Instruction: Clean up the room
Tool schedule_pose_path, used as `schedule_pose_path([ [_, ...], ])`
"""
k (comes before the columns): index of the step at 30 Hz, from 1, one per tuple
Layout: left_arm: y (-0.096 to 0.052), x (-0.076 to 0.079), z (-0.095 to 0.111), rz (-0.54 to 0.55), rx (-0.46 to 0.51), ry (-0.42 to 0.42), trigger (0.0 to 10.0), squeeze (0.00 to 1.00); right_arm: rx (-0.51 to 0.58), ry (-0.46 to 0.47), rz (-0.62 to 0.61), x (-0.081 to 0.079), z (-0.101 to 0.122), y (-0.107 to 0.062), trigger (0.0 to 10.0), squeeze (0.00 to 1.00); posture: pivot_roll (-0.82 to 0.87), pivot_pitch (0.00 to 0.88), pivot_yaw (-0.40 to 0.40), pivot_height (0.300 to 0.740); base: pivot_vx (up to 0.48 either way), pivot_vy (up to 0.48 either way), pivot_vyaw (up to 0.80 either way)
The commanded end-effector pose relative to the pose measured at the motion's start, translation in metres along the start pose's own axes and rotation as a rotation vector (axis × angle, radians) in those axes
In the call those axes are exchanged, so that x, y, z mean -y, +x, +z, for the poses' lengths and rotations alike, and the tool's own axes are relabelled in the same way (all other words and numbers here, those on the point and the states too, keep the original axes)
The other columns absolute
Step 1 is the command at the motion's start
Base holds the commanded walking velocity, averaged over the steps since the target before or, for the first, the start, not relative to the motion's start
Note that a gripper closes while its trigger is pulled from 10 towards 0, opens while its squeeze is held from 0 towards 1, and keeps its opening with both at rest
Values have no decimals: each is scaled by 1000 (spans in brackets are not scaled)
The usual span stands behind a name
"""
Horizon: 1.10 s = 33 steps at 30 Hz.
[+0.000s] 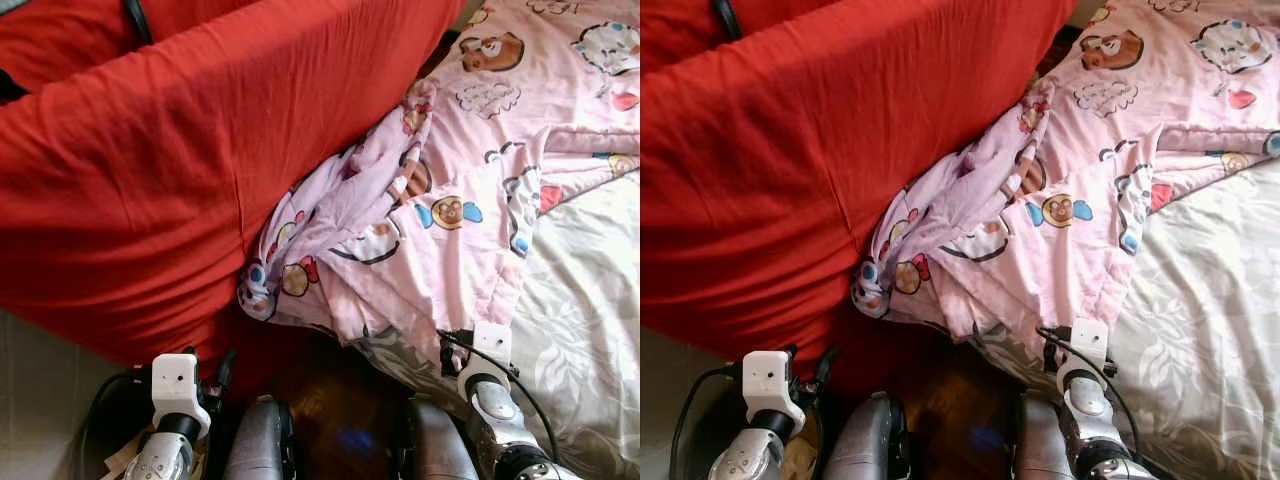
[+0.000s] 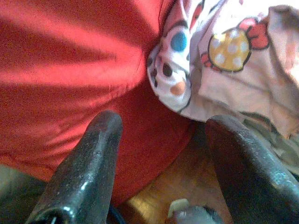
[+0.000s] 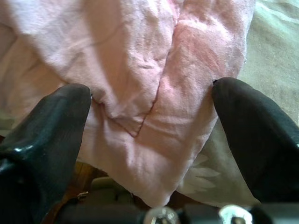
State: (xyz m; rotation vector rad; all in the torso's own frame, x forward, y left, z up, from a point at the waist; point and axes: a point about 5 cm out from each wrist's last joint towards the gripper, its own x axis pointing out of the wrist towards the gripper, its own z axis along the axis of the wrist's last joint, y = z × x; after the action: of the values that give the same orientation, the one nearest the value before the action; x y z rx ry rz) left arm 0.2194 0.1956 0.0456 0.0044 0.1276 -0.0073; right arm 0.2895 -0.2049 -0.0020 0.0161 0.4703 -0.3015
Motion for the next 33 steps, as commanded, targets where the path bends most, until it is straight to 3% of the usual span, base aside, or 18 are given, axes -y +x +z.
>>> schedule_pose_path([
  [1, -7, -4, -7, 12, -43, -8, 10000, 0, -15, 9, -18, 2, -5, -1, 10000, 0, 89, 334, 107, 639, 0, 0, 0],
  [21, -11, -4, -6, 11, -64, -8, 10000, 0, -67, 19, -28, -2, -14, -4, 10000, 0, 94, 338, 109, 639, 0, 0, 0],
  [33, -13, -2, -7, 11, -73, -10, 10000, 0, -106, 24, -101, 6, -19, -5, 10000, 0, 93, 340, 109, 639, 0, 0, 0],
])
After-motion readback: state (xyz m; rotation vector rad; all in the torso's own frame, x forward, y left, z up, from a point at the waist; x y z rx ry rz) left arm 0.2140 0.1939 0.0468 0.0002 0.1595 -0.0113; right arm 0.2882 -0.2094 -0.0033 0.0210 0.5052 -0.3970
